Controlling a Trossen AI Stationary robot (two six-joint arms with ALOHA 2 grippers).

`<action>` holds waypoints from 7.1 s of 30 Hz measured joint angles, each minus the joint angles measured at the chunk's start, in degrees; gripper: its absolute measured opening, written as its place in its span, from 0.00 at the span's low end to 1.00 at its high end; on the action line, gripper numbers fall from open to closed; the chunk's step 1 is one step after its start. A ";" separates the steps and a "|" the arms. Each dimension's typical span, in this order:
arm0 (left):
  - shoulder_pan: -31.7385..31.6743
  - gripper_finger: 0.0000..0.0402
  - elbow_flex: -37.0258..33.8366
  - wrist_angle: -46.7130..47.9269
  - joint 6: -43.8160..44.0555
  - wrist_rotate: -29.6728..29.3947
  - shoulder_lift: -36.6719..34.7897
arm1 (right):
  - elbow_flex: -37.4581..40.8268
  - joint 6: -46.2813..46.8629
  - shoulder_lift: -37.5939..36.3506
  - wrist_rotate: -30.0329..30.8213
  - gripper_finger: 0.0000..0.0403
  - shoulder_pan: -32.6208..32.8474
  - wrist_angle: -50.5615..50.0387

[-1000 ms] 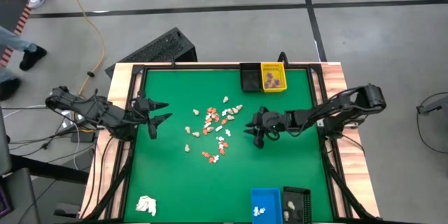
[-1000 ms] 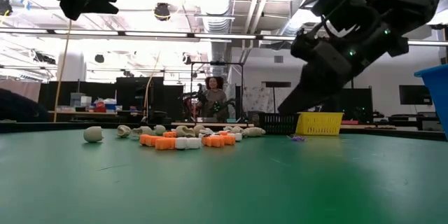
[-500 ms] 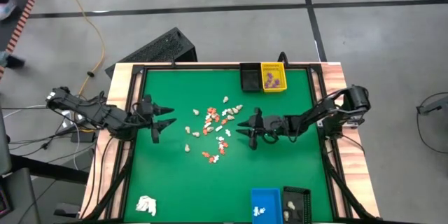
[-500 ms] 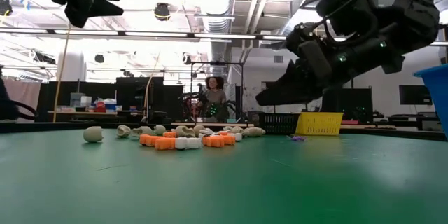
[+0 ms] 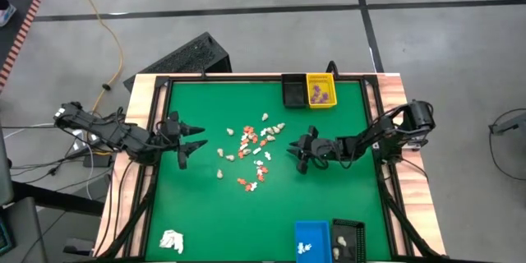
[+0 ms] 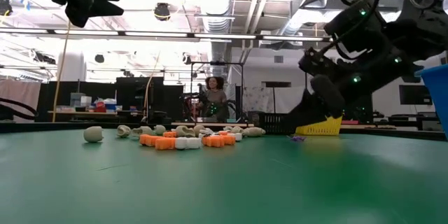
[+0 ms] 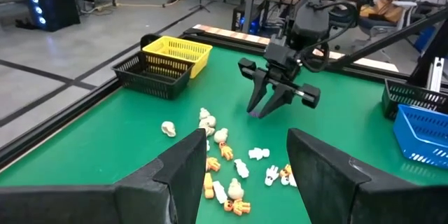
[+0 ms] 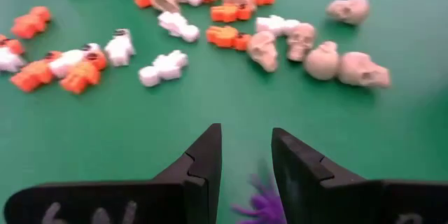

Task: Sort Halloween decoration
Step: Put the violet spider toy into the yellow basket, then put the white skeleton toy into the blue basket

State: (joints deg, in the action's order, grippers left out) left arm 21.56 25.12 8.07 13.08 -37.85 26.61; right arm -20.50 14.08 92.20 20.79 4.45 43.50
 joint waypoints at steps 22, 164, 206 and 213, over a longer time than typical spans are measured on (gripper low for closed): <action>0.00 0.47 0.00 0.27 -0.13 -1.81 0.00 | 5.25 7.73 -0.22 6.41 0.27 0.00 -3.79; 0.00 0.47 0.04 1.04 7.09 2.14 0.02 | -28.12 14.79 13.47 20.61 0.03 8.41 -15.93; -0.02 0.47 0.04 1.42 8.37 1.57 -0.02 | -28.14 9.58 -9.49 -5.05 0.46 -32.38 -43.37; -0.02 0.47 0.04 1.74 7.59 1.66 0.00 | -28.15 1.85 -23.05 -12.05 0.42 -25.77 -51.80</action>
State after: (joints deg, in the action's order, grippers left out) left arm 21.54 25.17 9.80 20.67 -36.18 26.61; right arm -48.65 15.94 69.16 8.74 -21.32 -8.31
